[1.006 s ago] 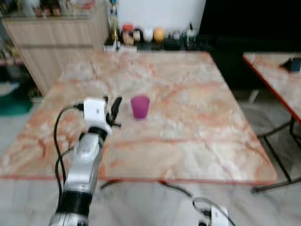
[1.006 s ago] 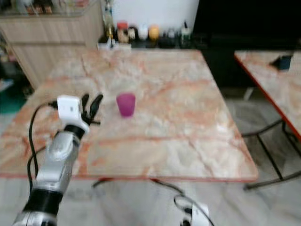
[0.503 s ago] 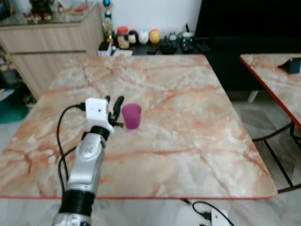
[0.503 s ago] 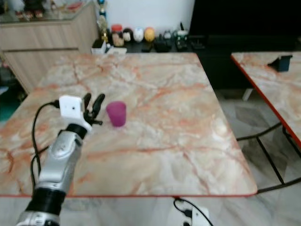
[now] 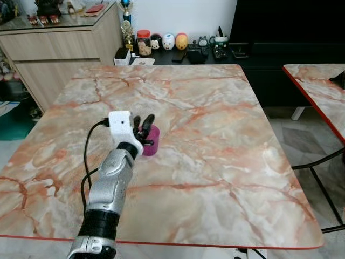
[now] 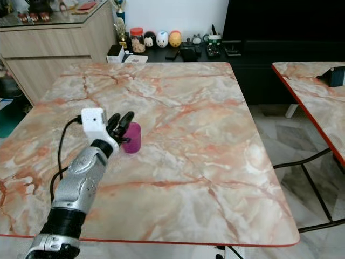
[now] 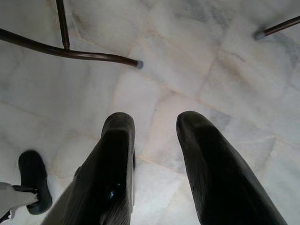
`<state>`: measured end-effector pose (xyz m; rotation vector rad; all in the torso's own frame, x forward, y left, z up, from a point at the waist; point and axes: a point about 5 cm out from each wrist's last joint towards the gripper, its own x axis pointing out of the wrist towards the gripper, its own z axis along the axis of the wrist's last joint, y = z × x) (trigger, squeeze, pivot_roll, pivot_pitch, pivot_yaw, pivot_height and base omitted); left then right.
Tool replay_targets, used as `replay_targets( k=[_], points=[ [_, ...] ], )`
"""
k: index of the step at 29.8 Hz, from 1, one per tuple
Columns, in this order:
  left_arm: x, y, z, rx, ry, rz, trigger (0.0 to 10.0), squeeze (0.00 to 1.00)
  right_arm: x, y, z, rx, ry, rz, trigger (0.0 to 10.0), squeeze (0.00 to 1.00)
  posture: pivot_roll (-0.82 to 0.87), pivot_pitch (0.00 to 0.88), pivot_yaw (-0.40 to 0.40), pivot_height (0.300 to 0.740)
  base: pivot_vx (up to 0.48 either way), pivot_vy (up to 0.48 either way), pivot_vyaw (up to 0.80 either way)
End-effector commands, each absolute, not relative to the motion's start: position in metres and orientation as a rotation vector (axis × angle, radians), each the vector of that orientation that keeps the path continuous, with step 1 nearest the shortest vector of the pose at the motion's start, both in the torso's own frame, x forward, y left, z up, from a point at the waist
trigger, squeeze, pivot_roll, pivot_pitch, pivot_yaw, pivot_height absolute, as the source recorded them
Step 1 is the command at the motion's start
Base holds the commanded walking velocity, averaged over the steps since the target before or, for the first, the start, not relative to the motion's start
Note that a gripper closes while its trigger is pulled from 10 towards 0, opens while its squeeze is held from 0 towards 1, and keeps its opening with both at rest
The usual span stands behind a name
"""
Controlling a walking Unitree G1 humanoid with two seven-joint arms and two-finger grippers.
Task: Setting the table
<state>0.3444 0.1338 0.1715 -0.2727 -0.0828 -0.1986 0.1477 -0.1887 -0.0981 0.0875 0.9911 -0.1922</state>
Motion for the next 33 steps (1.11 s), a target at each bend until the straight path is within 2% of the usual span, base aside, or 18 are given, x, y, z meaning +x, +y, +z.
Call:
replay_targets(
  k=[1,3,4,12,20,21,22,23,33],
  points=[
    [0.35,0.145,0.179,-0.278,-0.08,-0.151,10.0,0.0,0.147,-0.185,-0.099,0.102,0.994,-0.193,10.0,0.0,0.09,0.0,-0.021,0.731,0.0,0.0,0.0],
    [0.352,0.148,0.181,-0.277,-0.071,-0.137,10.0,0.0,0.147,-0.185,-0.099,0.101,0.994,-0.192,10.0,0.0,0.09,0.0,-0.019,0.731,0.0,0.0,0.0],
    [0.353,0.15,0.182,-0.276,-0.06,-0.126,10.0,1.0,0.147,-0.185,-0.099,0.101,0.995,-0.191,10.0,0.0,0.09,0.0,-0.019,0.731,0.0,0.0,0.0],
    [0.363,0.148,0.178,-0.328,0.112,-0.117,10.0,1.0,0.148,-0.185,-0.099,0.084,1.006,-0.182,10.0,0.0,0.1,0.0,-0.027,0.731,0.0,0.0,0.0],
    [0.379,0.151,0.165,-0.312,0.267,-0.019,10.0,1.0,0.152,-0.183,-0.098,0.085,0.999,-0.183,10.0,0.0,0.09,0.0,-0.019,0.731,0.0,0.0,0.0],
    [0.38,0.151,0.162,-0.289,0.284,-0.003,10.0,0.12,0.152,-0.183,-0.097,0.086,0.998,-0.184,10.0,0.0,0.09,0.0,-0.019,0.731,0.0,0.0,0.0],
    [0.38,0.151,0.162,-0.289,0.284,-0.003,10.0,0.12,0.152,-0.183,-0.097,0.086,0.998,-0.184,10.0,0.0,0.09,0.0,-0.019,0.731,0.0,0.0,0.0],
    [0.381,0.15,0.16,-0.275,0.3,0.006,10.0,0.0,0.153,-0.182,-0.097,0.087,0.996,-0.185,10.0,0.0,0.08,0.0,-0.021,0.731,0.0,0.0,0.0],
    [0.386,0.138,0.166,-0.272,0.307,-0.053,10.0,0.0,0.146,-0.189,-0.099,0.086,1.002,-0.195,10.0,0.0,0.08,0.0,-0.018,0.731,0.0,0.0,0.0]
  ],
)
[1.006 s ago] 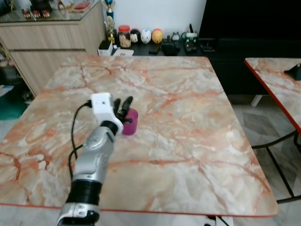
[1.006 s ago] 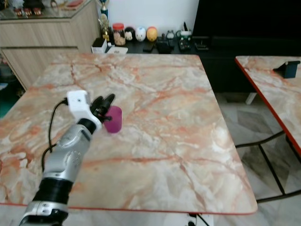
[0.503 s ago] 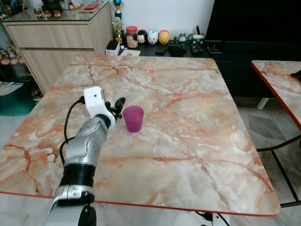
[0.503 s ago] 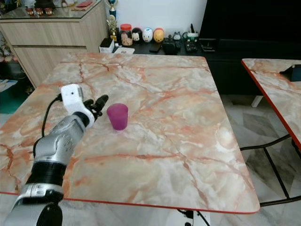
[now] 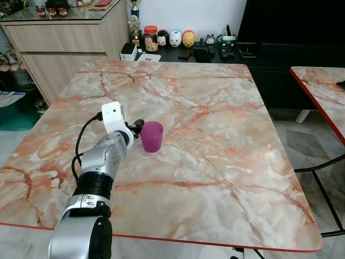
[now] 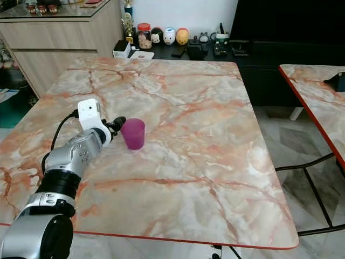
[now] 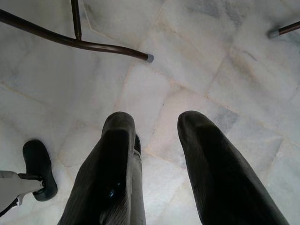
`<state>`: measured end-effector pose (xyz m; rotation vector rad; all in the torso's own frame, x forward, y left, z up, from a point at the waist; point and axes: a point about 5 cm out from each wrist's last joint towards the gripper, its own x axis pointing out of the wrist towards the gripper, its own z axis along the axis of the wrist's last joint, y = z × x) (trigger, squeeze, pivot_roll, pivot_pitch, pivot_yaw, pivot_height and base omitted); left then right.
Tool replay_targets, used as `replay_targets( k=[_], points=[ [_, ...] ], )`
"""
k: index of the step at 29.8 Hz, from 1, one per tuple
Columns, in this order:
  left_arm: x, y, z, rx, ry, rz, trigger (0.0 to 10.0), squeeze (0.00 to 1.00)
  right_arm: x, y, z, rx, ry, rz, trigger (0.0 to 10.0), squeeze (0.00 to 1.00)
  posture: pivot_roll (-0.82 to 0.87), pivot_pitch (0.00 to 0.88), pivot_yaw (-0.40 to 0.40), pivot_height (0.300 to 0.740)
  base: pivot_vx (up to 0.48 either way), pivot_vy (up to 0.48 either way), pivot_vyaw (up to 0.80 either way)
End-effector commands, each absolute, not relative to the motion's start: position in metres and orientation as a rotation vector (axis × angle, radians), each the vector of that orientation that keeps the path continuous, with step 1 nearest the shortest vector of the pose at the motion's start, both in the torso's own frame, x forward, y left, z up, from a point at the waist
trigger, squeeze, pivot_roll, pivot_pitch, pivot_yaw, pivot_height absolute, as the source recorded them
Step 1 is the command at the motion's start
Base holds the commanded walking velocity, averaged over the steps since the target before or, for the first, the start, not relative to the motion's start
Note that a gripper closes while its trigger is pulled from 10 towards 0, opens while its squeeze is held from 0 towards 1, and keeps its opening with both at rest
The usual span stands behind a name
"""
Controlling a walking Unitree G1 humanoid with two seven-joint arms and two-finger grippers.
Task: Setting the table
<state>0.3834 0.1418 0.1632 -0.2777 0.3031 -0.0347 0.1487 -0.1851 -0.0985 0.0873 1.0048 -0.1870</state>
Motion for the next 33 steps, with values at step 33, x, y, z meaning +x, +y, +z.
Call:
replay_targets(
  k=[33],
  points=[
    [0.378,0.141,0.16,-0.102,0.365,-0.128,10.0,0.0,0.156,-0.18,-0.096,0.092,0.998,-0.182,10.0,0.0,0.09,0.0,-0.013,0.731,0.0,0.0,0.0]
  ],
)
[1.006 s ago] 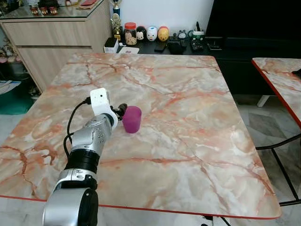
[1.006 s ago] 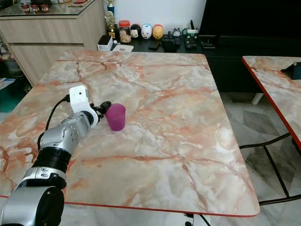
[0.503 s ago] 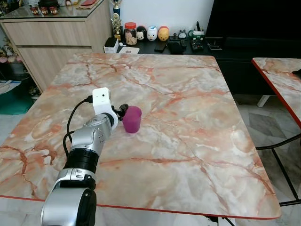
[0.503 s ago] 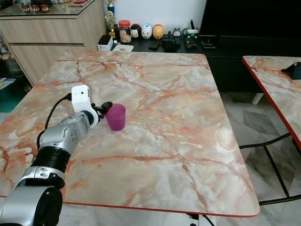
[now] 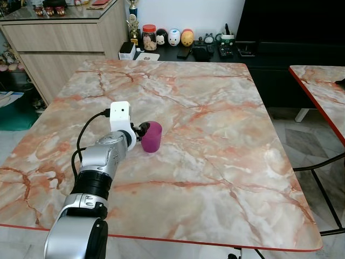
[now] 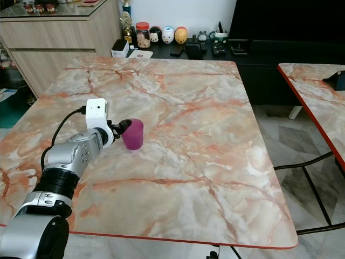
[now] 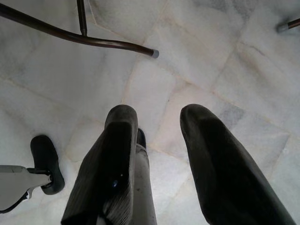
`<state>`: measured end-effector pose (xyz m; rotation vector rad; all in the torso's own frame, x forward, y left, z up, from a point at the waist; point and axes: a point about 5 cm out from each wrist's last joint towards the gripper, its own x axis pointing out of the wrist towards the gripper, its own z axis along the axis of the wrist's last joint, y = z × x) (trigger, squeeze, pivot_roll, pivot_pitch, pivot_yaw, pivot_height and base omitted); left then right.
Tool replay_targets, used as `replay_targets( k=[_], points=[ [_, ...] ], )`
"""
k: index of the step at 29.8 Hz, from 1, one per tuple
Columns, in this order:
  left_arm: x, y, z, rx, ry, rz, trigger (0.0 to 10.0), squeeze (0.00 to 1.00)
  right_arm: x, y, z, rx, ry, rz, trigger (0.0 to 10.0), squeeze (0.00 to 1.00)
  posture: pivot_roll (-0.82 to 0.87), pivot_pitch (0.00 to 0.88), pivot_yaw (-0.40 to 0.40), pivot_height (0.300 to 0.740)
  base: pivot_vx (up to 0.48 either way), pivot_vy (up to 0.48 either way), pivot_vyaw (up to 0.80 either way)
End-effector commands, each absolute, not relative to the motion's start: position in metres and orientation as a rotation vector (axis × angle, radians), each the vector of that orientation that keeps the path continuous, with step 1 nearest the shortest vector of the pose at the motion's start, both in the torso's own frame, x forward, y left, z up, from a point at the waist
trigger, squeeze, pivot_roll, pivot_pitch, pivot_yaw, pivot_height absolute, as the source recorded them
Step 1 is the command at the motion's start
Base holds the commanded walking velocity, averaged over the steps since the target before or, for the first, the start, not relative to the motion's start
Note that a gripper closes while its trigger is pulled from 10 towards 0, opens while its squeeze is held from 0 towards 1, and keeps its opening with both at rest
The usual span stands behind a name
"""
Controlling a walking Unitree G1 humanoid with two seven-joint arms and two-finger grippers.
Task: Setting the table
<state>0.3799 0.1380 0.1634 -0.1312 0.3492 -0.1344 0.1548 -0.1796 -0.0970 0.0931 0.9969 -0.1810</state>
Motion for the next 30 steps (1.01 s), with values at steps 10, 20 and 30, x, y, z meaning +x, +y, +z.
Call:
replay_targets(
  k=[10,20,30],
  points=[
    [0.378,0.141,0.158,-0.116,0.367,-0.113,4.7,0.0,0.143,-0.201,-0.098,0.086,1.009,-0.207,10.0,0.0,0.09,0.0,-0.014,0.731,0.0,0.0,0.0],
    [0.378,0.14,0.157,-0.117,0.374,-0.124,2.2,0.0,0.139,-0.206,-0.099,0.088,1.017,-0.212,10.0,0.0,0.09,0.0,-0.014,0.731,0.0,0.0,0.0],
    [0.378,0.138,0.157,-0.116,0.376,-0.138,8.7,0.0,0.143,-0.192,-0.1,0.096,1.017,-0.196,10.0,0.0,0.09,0.0,-0.013,0.731,0.0,0.0,0.0]
  ],
)
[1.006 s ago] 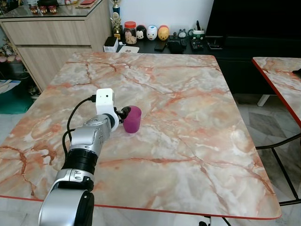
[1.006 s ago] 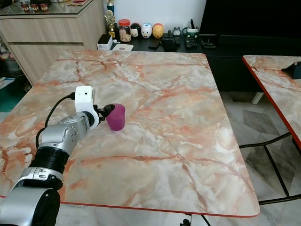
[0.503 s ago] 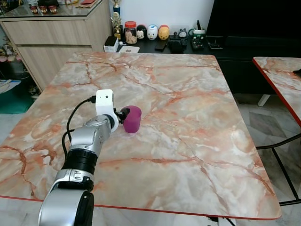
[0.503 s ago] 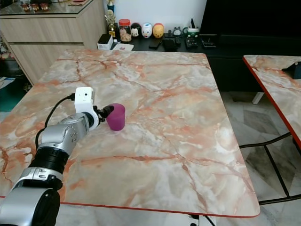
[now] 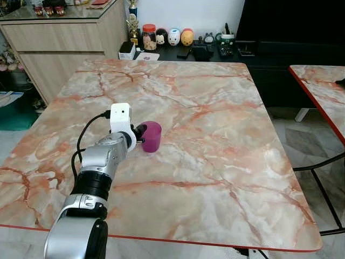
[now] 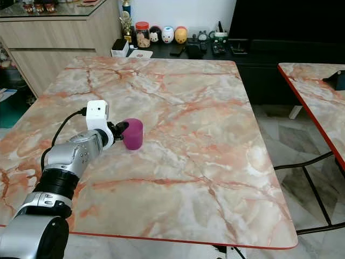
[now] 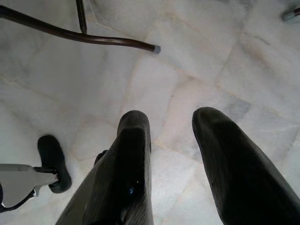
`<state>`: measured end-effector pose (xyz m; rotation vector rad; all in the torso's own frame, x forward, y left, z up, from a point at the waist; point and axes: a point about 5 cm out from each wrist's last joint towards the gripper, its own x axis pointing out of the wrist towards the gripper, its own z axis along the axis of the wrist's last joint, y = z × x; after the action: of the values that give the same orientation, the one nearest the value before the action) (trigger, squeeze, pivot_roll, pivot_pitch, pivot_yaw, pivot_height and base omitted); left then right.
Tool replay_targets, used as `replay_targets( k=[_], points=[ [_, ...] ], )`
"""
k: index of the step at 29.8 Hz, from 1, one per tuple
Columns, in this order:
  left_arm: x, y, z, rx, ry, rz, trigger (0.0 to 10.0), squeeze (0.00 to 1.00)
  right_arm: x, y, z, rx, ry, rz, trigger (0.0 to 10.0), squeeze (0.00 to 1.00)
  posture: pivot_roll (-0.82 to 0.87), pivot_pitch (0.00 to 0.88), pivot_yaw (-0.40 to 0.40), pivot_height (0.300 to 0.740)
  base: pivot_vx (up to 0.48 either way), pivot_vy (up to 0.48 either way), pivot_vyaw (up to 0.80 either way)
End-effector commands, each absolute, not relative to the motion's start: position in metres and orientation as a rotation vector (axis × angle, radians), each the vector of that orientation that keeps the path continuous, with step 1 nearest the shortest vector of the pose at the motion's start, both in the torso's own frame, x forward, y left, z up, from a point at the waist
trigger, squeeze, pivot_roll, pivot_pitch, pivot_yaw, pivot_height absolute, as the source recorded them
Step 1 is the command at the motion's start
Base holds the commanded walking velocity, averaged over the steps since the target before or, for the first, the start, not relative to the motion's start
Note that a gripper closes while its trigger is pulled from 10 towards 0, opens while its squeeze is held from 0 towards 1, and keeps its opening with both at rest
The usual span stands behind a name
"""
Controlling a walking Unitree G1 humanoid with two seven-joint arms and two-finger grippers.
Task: Setting the table
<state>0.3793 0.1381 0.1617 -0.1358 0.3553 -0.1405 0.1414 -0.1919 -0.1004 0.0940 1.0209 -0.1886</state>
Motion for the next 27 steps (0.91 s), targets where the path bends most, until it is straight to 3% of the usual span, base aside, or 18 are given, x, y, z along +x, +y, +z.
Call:
replay_targets(
  k=[1,2,3,4,27],
  points=[
    [0.3777,0.1383,0.1576,-0.116,0.374,-0.137,5.5,0.0,0.1441,-0.1911,-0.0996,0.096,1.016,-0.195,10.0,0.0,0.09,0.0,-0.013,0.731,0.0,0.0,0.0],
    [0.3777,0.1384,0.1578,-0.116,0.373,-0.137,5.5,0.0,0.1445,-0.1903,-0.0996,0.096,1.016,-0.193,10.0,0.0,0.09,0.0,-0.013,0.731,0.0,0.0,0.0],
    [0.3778,0.1384,0.158,-0.116,0.372,-0.135,0.7,0.0,0.1451,-0.1892,-0.0995,0.096,1.015,-0.192,10.0,0.0,0.09,0.0,-0.014,0.731,0.0,0.0,0.0],
    [0.3778,0.1385,0.1581,-0.116,0.371,-0.135,0.0,0.0,0.1455,-0.1886,-0.0994,0.096,1.015,-0.191,10.0,0.0,0.09,0.0,-0.014,0.731,0.0,0.0,0.0],
    [0.3764,0.1362,0.1599,-0.107,0.352,-0.157,0.0,0.0,0.1496,-0.1813,-0.0988,0.091,1.012,-0.182,10.0,0.0,0.09,0.0,-0.02,0.731,0.0,0.0,0.0]
  ],
)
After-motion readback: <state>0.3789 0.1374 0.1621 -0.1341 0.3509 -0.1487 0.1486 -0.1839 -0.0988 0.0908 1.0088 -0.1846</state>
